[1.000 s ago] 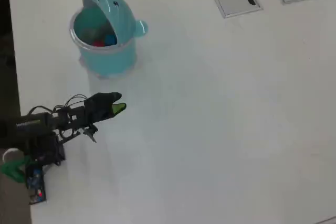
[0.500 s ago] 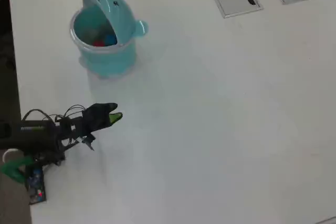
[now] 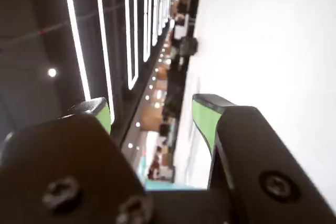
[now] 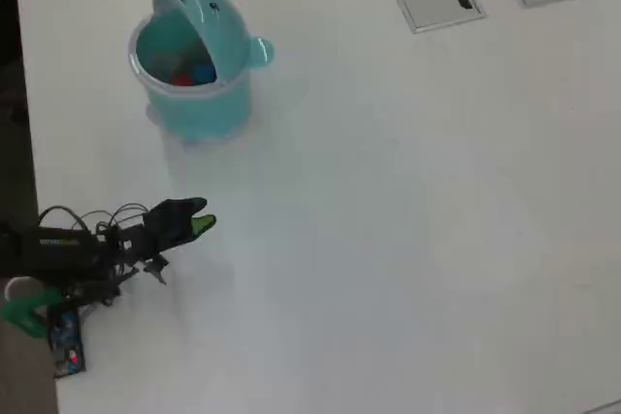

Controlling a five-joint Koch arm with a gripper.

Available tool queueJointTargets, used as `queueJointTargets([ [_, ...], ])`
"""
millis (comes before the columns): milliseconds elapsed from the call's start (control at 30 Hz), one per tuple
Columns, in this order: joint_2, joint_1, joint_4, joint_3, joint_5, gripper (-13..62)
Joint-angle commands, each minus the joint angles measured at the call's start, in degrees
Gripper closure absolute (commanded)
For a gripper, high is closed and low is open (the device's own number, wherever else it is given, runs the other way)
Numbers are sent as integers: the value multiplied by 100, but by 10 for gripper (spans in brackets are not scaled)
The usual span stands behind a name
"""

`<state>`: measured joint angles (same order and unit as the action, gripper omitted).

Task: Grasp RGB lego blocks and put them in the bin one by one.

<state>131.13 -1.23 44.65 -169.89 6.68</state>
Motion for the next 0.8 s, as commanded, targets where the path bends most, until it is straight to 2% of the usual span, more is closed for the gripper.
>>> queueJointTargets([
  [0,431,0,721,53,62,210],
  [533,422,-105,1547,-1099,123,207],
  [633,422,-114,1521,-1169,158,165],
  [767,413,-70,1310,-1178,202,149],
])
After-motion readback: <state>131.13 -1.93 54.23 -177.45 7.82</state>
